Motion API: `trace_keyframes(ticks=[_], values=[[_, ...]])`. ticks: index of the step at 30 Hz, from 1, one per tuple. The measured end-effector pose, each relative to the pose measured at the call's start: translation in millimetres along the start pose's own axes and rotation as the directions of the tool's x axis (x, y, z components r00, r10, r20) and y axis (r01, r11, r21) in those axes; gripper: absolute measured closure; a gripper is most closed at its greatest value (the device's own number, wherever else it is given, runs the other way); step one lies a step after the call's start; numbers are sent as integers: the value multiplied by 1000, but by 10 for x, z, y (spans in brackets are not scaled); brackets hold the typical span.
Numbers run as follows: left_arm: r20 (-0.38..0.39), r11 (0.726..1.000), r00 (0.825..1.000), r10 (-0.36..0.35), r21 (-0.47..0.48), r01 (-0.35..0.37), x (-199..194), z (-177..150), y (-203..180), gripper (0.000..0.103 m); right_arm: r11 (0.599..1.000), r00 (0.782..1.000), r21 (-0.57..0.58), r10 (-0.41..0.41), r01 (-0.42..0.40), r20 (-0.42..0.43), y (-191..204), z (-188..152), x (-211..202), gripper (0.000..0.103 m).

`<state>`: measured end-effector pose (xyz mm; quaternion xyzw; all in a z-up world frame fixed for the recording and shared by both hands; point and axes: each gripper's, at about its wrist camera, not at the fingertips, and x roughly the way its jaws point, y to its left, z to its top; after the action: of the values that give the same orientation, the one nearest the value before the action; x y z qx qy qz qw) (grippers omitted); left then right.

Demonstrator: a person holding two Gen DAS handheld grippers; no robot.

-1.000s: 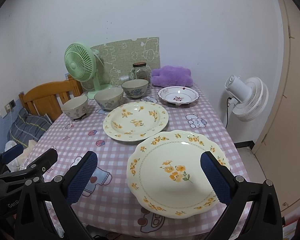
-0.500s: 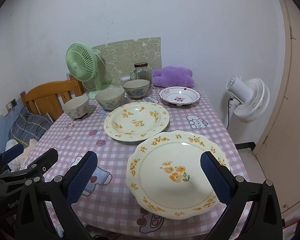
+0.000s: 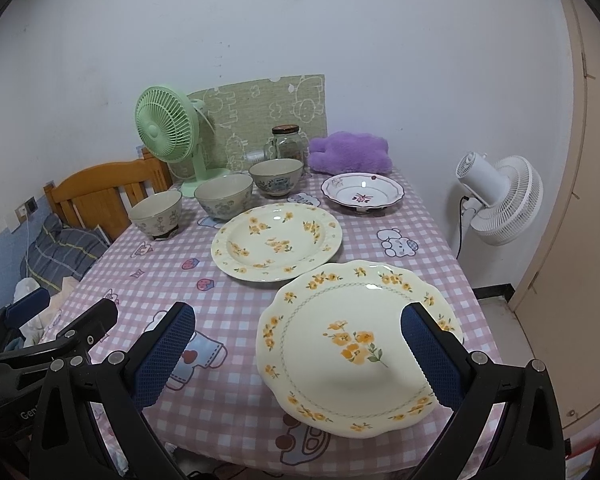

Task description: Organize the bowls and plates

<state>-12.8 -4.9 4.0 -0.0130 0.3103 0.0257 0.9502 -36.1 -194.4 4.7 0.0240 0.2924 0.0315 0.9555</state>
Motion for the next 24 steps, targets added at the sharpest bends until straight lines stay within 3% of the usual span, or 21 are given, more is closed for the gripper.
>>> trace_keyframes(ticks=[13, 24], values=[[-34, 1000, 999, -15, -7, 15, 135, 91, 67, 5, 999, 999, 9, -34, 34, -14, 84, 79, 96, 0], [-92, 995, 992, -90, 44, 94, 457, 242, -133, 6, 992, 993, 63, -108, 111, -49, -31, 156, 239, 0]])
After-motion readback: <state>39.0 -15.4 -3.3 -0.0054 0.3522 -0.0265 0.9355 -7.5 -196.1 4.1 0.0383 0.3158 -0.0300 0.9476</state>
